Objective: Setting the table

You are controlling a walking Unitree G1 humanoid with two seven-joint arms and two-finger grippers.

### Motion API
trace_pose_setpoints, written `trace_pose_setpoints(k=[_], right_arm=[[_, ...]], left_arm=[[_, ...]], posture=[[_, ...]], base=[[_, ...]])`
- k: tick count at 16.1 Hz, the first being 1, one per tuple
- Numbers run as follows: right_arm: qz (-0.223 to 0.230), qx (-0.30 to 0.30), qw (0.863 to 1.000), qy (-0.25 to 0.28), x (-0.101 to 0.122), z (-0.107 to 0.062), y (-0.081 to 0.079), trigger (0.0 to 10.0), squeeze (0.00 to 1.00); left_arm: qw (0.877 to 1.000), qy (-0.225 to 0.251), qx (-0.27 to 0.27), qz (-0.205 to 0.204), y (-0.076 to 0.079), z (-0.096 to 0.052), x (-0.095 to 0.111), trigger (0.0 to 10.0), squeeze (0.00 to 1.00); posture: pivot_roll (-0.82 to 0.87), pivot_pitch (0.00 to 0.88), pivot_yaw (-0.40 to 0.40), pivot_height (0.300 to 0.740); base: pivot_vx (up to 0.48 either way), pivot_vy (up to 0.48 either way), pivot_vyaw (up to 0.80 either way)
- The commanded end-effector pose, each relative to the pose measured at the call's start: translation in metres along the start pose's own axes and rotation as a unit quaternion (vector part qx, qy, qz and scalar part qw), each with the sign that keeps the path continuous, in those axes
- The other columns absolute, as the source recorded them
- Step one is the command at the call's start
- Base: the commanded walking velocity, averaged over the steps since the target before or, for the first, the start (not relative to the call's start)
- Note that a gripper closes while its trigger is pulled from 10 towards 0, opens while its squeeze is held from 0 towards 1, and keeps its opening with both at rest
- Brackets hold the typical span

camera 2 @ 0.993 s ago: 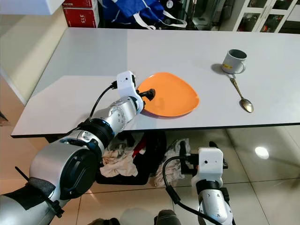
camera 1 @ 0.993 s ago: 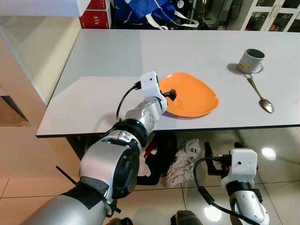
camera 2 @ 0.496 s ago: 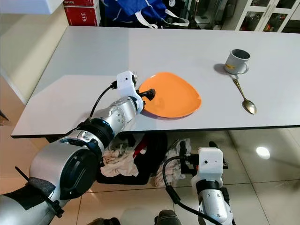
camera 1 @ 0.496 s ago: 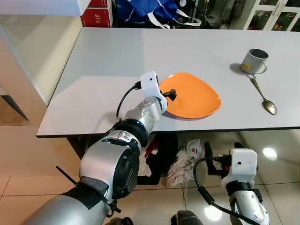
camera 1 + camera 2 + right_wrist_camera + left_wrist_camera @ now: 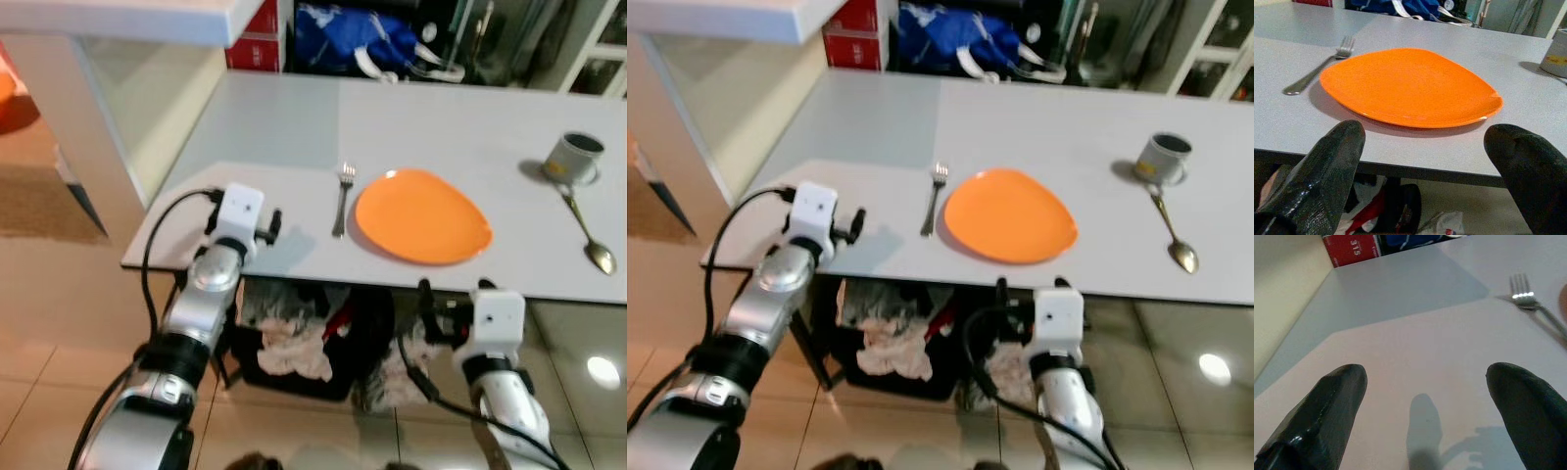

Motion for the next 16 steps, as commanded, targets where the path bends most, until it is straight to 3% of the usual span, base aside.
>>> trace_pose_setpoints(k=[1,16], right_arm=[[-0.003,-0.010,1.000,-0.010,-0.0018,-0.0130,0.0041,10.0,0.00],[-0.003,-0.010,1.000,-0.010,-0.0018,-0.0130,0.0041,10.0,0.00]], left_arm=[[0.970,-0.059,-0.052,-0.231,0.0771,0.0324,0.0235,10.0,0.00],[0.970,-0.059,-0.052,-0.231,0.0771,0.0324,0.0235,10.0,0.00]], posture=[[-0.15,0.028,0.087,0.727],[-0.15,0.028,0.087,0.727]], base=[[0.000,0.000,0.00],[0.000,0.000,0.00]])
Point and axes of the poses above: a point about 5 cm out from each wrist's last joint towards the gripper, its own z axis pointing out of the wrist towards the gripper, its own x axis along the axis of the wrist's last joint, y = z × x, the point moved 6 cm from there along z, pointing out of the wrist towards the gripper, and after that the axes turned 15 degrees about -z, right-handed, at the moved point
